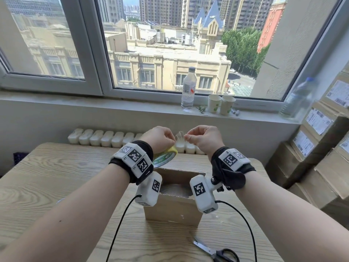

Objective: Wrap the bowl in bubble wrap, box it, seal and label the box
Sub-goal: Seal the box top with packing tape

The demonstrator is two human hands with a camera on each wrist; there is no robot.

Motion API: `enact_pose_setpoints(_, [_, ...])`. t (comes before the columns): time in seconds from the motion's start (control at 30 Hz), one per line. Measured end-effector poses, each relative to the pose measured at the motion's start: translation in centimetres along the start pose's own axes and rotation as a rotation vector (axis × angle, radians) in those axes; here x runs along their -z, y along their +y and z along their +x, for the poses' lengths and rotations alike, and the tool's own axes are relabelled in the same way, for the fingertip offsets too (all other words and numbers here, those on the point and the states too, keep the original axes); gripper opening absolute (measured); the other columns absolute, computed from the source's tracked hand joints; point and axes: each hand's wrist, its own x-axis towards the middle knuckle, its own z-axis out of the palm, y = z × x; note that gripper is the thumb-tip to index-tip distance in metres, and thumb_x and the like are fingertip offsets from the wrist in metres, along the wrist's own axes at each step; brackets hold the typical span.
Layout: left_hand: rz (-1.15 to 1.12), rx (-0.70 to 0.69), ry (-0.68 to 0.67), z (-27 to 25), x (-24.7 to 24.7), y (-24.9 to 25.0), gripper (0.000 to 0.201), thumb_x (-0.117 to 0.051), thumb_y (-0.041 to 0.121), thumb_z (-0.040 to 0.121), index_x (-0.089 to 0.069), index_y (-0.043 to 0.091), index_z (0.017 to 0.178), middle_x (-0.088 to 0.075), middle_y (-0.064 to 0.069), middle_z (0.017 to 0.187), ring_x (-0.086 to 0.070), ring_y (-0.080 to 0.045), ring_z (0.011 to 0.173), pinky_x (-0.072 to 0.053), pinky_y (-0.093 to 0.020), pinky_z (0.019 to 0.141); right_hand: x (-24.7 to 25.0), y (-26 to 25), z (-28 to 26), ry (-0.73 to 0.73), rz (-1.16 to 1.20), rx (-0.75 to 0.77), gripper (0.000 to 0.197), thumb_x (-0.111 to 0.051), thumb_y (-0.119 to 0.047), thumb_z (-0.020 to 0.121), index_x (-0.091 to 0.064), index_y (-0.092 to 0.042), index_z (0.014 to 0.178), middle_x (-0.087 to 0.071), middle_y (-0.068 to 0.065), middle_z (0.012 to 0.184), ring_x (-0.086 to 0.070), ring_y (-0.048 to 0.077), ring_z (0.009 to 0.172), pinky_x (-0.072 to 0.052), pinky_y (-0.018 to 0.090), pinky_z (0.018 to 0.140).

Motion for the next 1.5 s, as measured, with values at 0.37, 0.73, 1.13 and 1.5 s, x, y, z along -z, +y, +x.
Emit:
enact_pose_setpoints(0.37, [0.205,0.034,0.051,-0.3,-0.8,-4.1,0.017,-0.06,0.038,0.087,-0.061,0.024,0.077,-0.065,0.001,0.088,-0.059,-0.019,0.09,-0.043,-0.026,0.074,1.1,4.7,-0.3,-0.333,-0.5,-0.095,0.038,-0.077,-0.037,0.077,-0.066,-0.021,0.109,-0.069,-0.002,0.114,-0.063,0.011,0.103,-0.048,0.03,0.096])
enact_pose_setpoints(0.73, [0.342,0.01,-0.046,-0.4,-2.7,-4.5,0.021,-0.059,0.044,0.087,-0.066,0.025,0.087,-0.063,0.005,0.092,-0.059,-0.015,0.087,-0.05,-0.03,0.074,-2.2,7.6,-2.6,-0.736,-0.97,-0.098,0.092,-0.083,-0.038,0.068,-0.036,-0.02,0.145,-0.046,0.001,0.143,-0.045,0.02,0.129,-0.041,0.032,0.103])
enact_pose_setpoints(1.13, [0.539,-0.087,-0.172,0.4,-5.8,-3.4,0.022,-0.059,0.046,0.087,-0.062,0.026,0.078,-0.061,0.007,0.081,-0.056,-0.013,0.076,-0.04,-0.024,0.062,-0.5,12.8,-2.9,-0.408,-0.928,-0.015,0.022,-0.076,-0.026,0.074,-0.066,-0.029,0.093,-0.053,-0.007,0.097,-0.05,0.016,0.101,-0.041,0.027,0.081])
enact_pose_setpoints(1.5, [0.684,-0.201,-0.325,2.1,-11.4,0.1,0.021,-0.059,0.044,0.088,-0.06,0.026,0.078,-0.058,0.006,0.078,-0.054,-0.016,0.075,-0.041,-0.025,0.064,0.6,13.6,-2.5,-0.404,-0.669,-0.11,0.02,-0.075,-0.011,0.073,-0.068,-0.018,0.09,-0.055,-0.005,0.09,-0.053,0.011,0.088,-0.044,0.023,0.076])
